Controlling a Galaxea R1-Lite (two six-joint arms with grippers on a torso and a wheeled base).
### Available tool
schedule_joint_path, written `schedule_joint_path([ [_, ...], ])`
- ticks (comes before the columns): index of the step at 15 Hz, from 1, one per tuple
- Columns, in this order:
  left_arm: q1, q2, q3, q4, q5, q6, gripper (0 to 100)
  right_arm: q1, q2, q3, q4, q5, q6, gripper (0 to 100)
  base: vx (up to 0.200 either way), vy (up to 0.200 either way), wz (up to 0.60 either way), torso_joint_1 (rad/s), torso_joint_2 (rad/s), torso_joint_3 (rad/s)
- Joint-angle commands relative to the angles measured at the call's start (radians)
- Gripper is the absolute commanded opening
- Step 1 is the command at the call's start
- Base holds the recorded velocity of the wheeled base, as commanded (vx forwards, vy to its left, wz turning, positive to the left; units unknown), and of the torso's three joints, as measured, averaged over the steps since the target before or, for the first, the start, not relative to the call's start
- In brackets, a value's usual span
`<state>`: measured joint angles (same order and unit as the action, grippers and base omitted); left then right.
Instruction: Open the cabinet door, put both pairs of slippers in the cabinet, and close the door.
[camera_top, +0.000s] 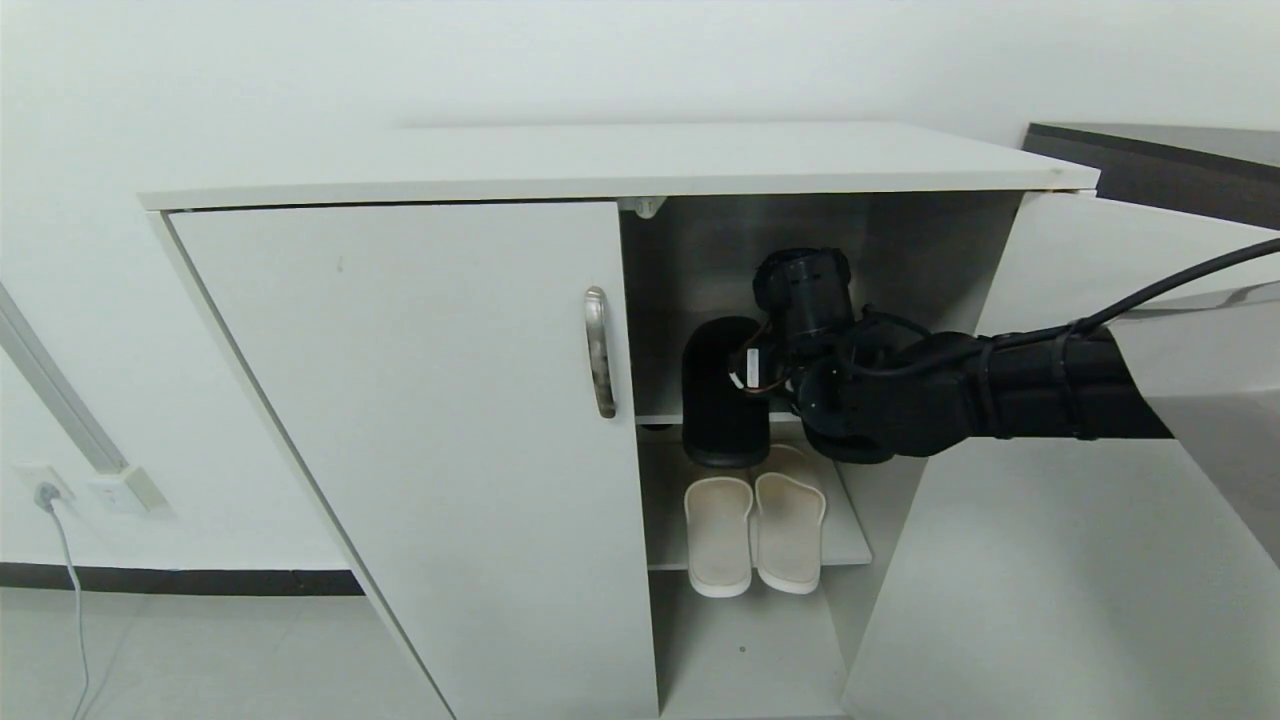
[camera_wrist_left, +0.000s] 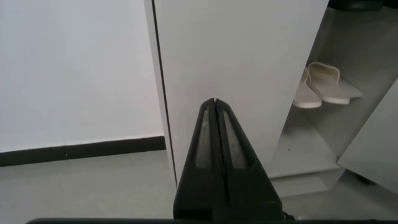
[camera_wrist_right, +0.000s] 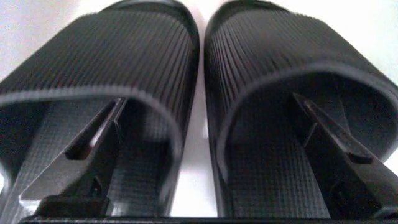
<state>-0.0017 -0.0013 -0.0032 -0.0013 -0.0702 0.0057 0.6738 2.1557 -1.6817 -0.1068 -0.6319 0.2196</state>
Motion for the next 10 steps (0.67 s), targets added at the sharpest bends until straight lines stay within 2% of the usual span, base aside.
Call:
schedule_joint_path([
  [1,0.0,0.001,0.0,0.0,0.0,0.0,0,0.012,-0.051,0.057,-0.014,0.001,0.001,100,0.0,0.0,0.0,0.0,0.0,0.0],
  [6,0.0,0.001,0.0,0.001,0.0,0.0,0,0.029,-0.125,0.209,-0.137,0.005,0.001,100,0.0,0.0,0.0,0.0,0.0,0.0],
  [10,0.0,0.001,0.0,0.0,0.0,0.0,0,0.118,-0.344,0.53,-0.326,0.126,-0.005,100,0.0,0.0,0.0,0.0,0.0,0.0],
])
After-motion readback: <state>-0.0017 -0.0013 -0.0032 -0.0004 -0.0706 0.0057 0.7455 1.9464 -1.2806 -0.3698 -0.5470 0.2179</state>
